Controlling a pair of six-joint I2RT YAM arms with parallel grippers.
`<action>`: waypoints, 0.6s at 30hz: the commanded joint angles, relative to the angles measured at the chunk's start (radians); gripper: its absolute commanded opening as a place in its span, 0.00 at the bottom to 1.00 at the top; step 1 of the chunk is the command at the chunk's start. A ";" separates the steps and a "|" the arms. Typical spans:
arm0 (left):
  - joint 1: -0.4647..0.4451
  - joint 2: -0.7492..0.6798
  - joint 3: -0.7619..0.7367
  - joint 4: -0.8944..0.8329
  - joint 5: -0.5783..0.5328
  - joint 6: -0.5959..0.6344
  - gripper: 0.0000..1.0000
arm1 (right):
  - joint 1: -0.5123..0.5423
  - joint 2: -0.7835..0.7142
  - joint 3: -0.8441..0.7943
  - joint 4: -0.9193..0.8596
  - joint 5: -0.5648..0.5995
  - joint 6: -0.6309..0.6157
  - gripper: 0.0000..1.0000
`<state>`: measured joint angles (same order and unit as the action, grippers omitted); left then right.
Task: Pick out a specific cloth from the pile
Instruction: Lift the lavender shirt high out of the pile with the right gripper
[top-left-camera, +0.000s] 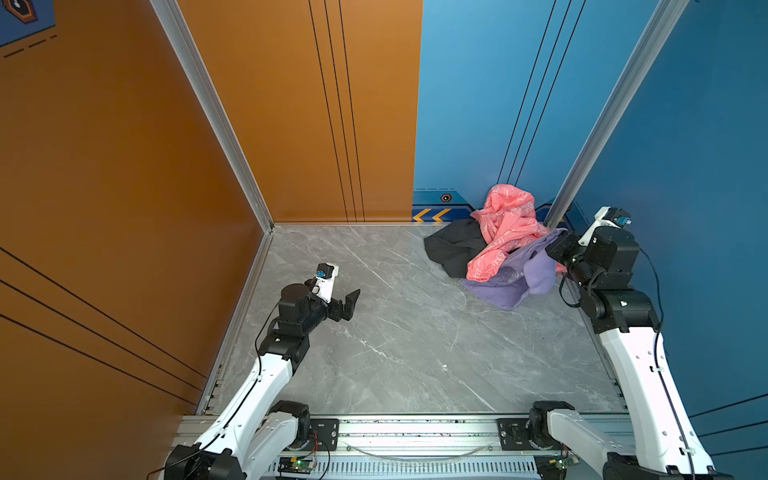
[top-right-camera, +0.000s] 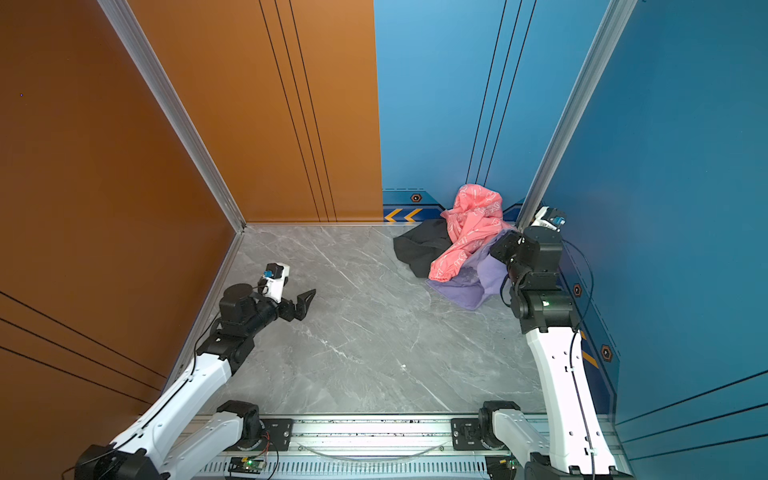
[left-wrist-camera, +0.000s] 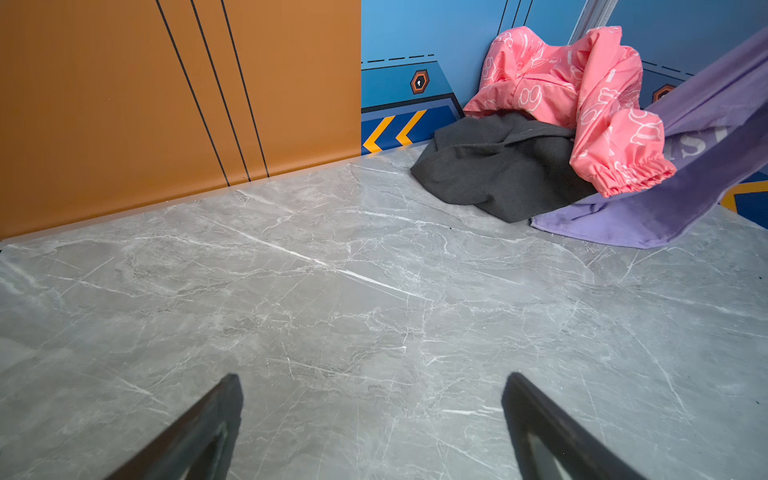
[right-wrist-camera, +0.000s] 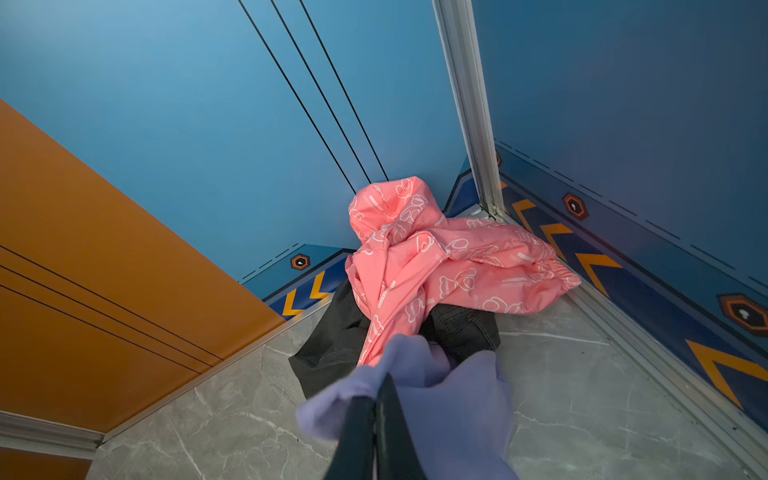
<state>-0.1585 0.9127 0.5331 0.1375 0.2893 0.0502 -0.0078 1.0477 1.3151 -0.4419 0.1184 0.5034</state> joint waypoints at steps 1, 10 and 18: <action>-0.007 -0.016 0.001 -0.002 0.025 0.022 0.98 | -0.010 0.021 0.115 0.045 0.044 -0.039 0.00; -0.013 -0.023 -0.001 -0.002 0.027 0.029 0.98 | -0.018 0.132 0.364 0.069 0.055 -0.084 0.00; -0.016 -0.027 -0.004 -0.002 0.031 0.031 0.98 | -0.023 0.232 0.584 0.084 0.049 -0.098 0.00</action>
<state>-0.1650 0.9012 0.5331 0.1375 0.2932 0.0639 -0.0216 1.2873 1.7969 -0.4805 0.1364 0.4301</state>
